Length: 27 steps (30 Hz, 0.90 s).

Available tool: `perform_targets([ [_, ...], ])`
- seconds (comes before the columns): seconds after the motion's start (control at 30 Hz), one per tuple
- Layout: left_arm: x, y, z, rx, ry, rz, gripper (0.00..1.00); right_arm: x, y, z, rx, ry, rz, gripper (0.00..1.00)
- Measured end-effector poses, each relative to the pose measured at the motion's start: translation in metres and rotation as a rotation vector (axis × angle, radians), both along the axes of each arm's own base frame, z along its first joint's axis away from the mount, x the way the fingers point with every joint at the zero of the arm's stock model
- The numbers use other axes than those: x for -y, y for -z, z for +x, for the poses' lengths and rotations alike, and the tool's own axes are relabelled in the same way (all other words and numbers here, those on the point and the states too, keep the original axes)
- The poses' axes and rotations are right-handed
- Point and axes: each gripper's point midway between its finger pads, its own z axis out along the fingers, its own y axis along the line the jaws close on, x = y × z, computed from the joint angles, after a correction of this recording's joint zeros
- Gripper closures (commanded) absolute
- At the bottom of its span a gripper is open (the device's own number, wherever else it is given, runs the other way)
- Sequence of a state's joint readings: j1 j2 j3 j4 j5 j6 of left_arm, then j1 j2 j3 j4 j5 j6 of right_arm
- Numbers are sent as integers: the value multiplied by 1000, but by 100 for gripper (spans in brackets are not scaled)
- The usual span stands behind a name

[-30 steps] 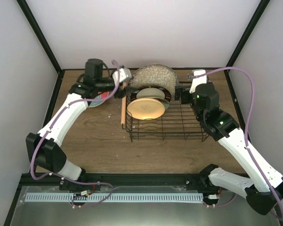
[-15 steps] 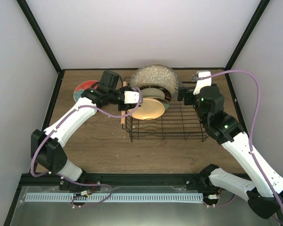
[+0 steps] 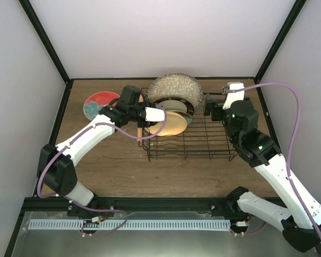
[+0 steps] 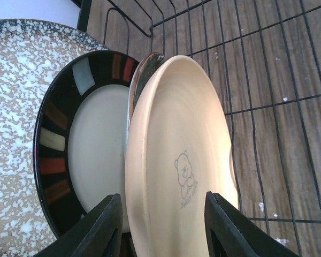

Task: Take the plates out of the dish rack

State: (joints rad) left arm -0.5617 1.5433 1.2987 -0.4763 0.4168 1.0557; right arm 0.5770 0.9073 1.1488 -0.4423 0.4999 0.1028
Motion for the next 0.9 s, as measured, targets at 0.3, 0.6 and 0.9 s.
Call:
perform_targets([
  [0.3,5,4,13,65,-37,12,66,4,-1,-5,0,7,18,0],
  [0.6,8,6,24,96,-83,11,86,7,1,-8,-7,16,24,0],
  [0.9,15,-2,32,138,-133,-9,96,8,2,-8,-10,22,21,0],
])
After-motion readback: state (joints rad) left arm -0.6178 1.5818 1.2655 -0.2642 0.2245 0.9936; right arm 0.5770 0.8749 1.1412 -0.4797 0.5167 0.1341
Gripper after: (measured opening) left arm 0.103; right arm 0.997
